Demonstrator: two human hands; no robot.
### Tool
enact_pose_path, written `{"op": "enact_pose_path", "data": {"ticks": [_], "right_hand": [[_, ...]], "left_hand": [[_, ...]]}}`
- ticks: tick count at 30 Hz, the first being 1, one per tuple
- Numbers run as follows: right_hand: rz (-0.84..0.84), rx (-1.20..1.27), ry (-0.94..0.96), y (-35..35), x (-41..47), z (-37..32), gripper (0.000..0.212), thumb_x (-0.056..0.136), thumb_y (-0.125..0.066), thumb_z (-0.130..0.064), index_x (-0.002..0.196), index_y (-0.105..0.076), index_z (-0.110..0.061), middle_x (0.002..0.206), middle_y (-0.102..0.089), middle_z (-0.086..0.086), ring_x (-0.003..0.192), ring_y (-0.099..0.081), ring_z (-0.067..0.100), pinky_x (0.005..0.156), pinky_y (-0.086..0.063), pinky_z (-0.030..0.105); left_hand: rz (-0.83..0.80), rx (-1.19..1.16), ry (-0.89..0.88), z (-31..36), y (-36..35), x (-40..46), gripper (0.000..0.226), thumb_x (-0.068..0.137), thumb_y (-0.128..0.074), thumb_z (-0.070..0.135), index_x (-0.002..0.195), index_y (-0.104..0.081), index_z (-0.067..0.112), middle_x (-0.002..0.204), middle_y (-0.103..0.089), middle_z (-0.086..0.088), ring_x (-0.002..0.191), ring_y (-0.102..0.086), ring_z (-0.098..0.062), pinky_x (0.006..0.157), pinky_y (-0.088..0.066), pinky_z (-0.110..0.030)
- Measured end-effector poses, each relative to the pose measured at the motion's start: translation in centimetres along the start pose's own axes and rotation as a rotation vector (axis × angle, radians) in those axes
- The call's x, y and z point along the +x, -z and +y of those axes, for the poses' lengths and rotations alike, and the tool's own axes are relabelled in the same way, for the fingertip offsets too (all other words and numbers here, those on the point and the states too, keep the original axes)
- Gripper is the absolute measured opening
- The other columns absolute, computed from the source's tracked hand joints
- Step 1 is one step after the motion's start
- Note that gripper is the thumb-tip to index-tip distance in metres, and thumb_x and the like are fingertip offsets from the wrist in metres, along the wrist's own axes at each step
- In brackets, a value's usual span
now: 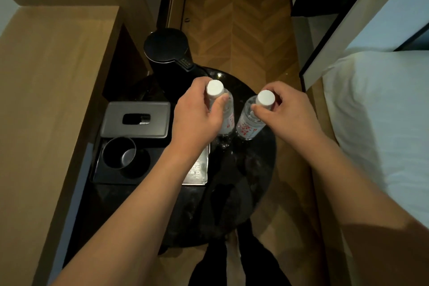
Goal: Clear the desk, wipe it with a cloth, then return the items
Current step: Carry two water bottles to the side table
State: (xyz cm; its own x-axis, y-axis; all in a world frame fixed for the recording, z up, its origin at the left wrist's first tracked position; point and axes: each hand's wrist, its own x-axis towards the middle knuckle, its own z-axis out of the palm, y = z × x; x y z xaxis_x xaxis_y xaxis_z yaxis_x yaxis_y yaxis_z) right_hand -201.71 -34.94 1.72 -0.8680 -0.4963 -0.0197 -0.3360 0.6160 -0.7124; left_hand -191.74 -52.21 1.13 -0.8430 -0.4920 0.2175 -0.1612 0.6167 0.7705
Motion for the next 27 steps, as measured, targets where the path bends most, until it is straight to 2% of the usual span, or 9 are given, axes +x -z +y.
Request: {"op": "enact_pose_path", "data": {"ticks": [2, 4, 7, 15, 19, 24, 27], "right_hand": [[-0.014, 0.003, 0.000, -0.4, 2.7, 0.8, 0.029, 0.082, -0.076, -0.035, 0.106, -0.059, -0.030, 0.099, -0.061, -0.015, 0.086, -0.057, -0.001, 0.068, -0.049, 0.021], [-0.029, 0.005, -0.002, -1.0, 5.3, 1.5, 0.028, 0.081, -0.077, -0.034, 0.104, -0.061, -0.028, 0.097, -0.062, -0.014, 0.085, -0.059, 0.004, 0.072, -0.055, 0.031], [-0.057, 0.011, 0.004, -1.9, 8.7, 2.5, 0.029, 0.080, -0.077, -0.032, 0.103, -0.063, -0.025, 0.096, -0.064, -0.010, 0.086, -0.061, 0.009, 0.076, -0.056, 0.043], [-0.104, 0.036, 0.016, -3.4, 14.1, 2.6, 0.030, 0.079, -0.076, -0.030, 0.105, -0.062, -0.022, 0.097, -0.065, -0.006, 0.089, -0.063, 0.012, 0.078, -0.056, 0.044], [-0.102, 0.073, 0.001, -3.9, 14.4, 2.5, 0.027, 0.080, -0.073, -0.027, 0.103, -0.060, -0.022, 0.096, -0.064, -0.006, 0.087, -0.062, 0.012, 0.078, -0.055, 0.043], [-0.078, 0.071, 0.002, -4.1, 13.4, 3.1, 0.031, 0.084, -0.071, -0.030, 0.111, -0.057, -0.023, 0.105, -0.061, -0.006, 0.092, -0.061, 0.010, 0.082, -0.055, 0.039], [-0.083, 0.016, -0.006, -3.3, 13.1, 3.1, 0.037, 0.086, -0.070, -0.034, 0.118, -0.056, -0.023, 0.109, -0.058, -0.006, 0.095, -0.059, 0.012, 0.084, -0.054, 0.040]], "left_hand": [[0.000, 0.017, 0.009, -0.5, -1.5, 2.1, 0.030, 0.094, -0.067, 0.031, 0.117, -0.059, 0.015, 0.094, -0.062, 0.008, 0.083, -0.059, -0.009, 0.073, -0.051, -0.031], [0.014, 0.030, 0.026, -1.1, -2.9, 3.8, 0.029, 0.094, -0.066, 0.031, 0.117, -0.059, 0.015, 0.095, -0.063, 0.007, 0.085, -0.060, -0.012, 0.075, -0.052, -0.035], [0.039, 0.057, 0.058, -2.3, -4.7, 5.8, 0.029, 0.094, -0.066, 0.032, 0.116, -0.059, 0.015, 0.094, -0.063, 0.007, 0.084, -0.060, -0.013, 0.074, -0.052, -0.034], [0.039, 0.069, 0.161, -4.7, -7.0, 9.2, 0.028, 0.092, -0.067, 0.033, 0.114, -0.059, 0.016, 0.087, -0.059, 0.013, 0.075, -0.055, -0.002, 0.066, -0.038, -0.014], [0.058, 0.051, 0.191, -5.1, -7.3, 9.7, 0.028, 0.091, -0.069, 0.033, 0.112, -0.059, 0.017, 0.083, -0.057, 0.017, 0.073, -0.054, 0.002, 0.064, -0.036, -0.008], [0.040, 0.076, 0.204, -4.4, -7.6, 8.9, 0.032, 0.094, -0.066, 0.035, 0.120, -0.055, 0.018, 0.092, -0.058, 0.013, 0.079, -0.055, -0.004, 0.066, -0.044, -0.021], [0.005, 0.092, 0.242, -3.7, -7.2, 8.6, 0.039, 0.095, -0.066, 0.034, 0.128, -0.052, 0.020, 0.104, -0.062, 0.010, 0.092, -0.060, -0.009, 0.076, -0.052, -0.031]]}}
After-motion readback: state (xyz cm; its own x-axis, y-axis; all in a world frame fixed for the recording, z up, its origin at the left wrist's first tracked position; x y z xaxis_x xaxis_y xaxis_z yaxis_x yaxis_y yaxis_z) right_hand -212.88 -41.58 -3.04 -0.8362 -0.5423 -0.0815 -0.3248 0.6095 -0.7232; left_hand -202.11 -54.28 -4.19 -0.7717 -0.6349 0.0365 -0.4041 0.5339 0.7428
